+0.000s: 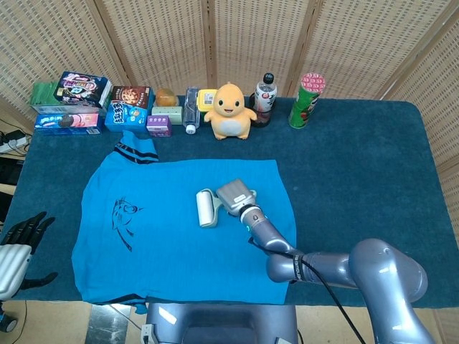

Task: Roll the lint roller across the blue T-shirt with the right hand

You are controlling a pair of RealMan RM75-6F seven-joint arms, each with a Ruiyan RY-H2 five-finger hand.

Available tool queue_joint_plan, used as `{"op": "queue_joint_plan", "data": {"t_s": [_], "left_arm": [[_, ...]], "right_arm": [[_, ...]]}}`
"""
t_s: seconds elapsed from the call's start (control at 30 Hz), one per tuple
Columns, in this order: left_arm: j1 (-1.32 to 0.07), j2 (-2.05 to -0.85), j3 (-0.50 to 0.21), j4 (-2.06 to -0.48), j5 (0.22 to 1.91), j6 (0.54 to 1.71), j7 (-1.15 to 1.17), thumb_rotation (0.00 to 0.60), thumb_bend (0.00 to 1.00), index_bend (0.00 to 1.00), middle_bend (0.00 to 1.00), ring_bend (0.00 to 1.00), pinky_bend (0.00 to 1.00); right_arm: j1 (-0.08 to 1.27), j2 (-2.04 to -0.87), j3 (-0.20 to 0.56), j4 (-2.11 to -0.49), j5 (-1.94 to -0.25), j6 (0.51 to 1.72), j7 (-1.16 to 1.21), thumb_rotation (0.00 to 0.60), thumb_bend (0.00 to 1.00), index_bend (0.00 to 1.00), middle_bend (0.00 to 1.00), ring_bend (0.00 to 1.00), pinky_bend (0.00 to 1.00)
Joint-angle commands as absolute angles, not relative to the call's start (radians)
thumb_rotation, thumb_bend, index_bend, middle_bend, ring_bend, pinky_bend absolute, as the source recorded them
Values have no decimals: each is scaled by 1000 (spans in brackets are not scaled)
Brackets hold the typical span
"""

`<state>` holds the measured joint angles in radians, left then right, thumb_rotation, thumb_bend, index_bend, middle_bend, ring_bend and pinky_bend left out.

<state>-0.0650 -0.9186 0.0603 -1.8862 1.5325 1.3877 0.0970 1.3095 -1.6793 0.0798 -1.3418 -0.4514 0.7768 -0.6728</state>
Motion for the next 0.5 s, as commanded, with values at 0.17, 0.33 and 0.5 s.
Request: {"op": "queue_joint_plan", "data": {"t_s": [0.17,0.33,0.5], "left_arm": [[-66,-922,65,-1888,1538,1384,107,600,94,0,0,0,59],[-64,-925,68,-1891,1546,1388,117,600,96,0,0,0,59],[-64,-929,71,-1895,1547,1385,129,600,95,0,0,0,59]], "right_arm": [[1211,-1654,17,-1347,-645,862,-619,600,1000,563,692,657,967],[1137,-1631,-24,-1315,-785,894,-561,600,1000,563,692,657,967],[1088,-1611,-57,-1261,-855,893,-533,600,1000,563,692,657,967]]}}
